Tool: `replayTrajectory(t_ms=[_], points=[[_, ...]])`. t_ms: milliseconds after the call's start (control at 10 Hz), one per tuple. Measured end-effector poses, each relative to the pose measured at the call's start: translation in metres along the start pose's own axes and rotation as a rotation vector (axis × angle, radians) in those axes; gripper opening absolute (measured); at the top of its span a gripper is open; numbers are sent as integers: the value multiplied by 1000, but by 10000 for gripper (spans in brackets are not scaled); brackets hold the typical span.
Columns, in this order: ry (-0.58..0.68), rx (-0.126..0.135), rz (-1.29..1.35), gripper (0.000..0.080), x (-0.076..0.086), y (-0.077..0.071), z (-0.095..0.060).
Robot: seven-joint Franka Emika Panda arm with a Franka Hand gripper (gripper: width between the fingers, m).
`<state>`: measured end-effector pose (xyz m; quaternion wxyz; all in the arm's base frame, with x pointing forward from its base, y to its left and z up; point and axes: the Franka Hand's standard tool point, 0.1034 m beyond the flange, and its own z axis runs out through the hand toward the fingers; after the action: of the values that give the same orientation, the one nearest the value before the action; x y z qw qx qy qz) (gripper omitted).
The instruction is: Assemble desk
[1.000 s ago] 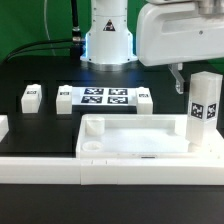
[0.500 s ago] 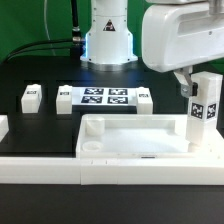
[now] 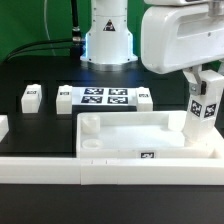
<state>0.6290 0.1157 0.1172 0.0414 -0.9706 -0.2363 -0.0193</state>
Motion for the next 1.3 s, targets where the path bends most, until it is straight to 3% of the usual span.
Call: replayTrajectory(t_ms=[300, 900, 1200, 1300], points=[[-1, 9, 268, 291, -1, 3, -1], [57, -5, 767, 291, -5, 12, 0], [103, 0, 1144, 291, -14, 8, 1], [112, 14, 1237, 291, -13, 8, 1]])
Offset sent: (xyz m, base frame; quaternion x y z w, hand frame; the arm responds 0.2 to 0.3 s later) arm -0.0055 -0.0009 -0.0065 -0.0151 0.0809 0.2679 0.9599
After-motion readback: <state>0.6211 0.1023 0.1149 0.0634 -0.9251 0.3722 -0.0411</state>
